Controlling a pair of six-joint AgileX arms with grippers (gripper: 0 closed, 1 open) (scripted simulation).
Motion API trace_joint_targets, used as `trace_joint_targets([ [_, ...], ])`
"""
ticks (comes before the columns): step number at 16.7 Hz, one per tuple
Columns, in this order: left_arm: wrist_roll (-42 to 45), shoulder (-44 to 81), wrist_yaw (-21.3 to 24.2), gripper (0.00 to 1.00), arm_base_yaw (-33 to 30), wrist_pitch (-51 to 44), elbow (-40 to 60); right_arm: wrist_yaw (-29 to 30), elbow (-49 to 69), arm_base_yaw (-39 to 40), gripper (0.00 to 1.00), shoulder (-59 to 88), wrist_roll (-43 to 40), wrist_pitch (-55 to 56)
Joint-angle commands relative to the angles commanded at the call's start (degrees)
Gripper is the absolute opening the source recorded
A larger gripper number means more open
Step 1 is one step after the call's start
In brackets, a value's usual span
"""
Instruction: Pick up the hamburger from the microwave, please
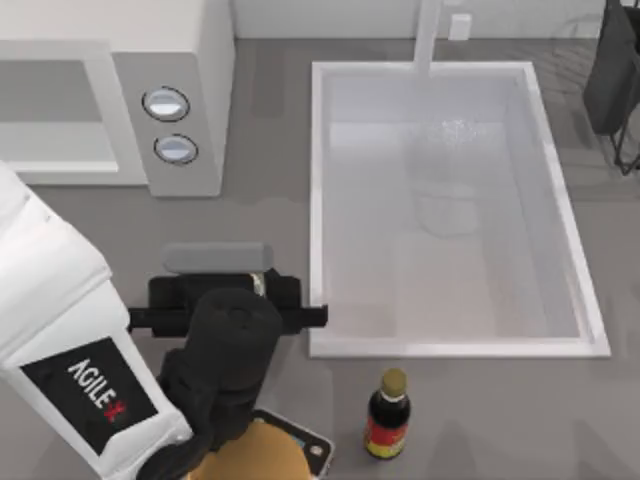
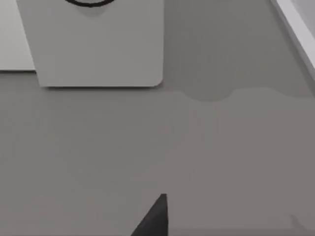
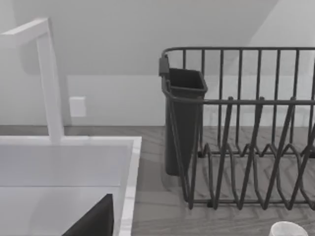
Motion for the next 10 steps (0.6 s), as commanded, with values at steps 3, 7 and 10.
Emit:
trace_joint_targets([
  [3,0.0,0.0,0.0,0.38,0.0,0.0,0.0,0.0,0.0,0.0,1.00,0.0,0.0,0.0],
  [7,0.0,0.0,0.0,0.68,0.0,0.0,0.0,0.0,0.0,0.0,1.00,0.0,0.0,0.0],
  [10,0.0,0.0,0.0,0.90,0.0,0.0,0.0,0.0,0.0,0.0,1.00,0.0,0.0,0.0],
])
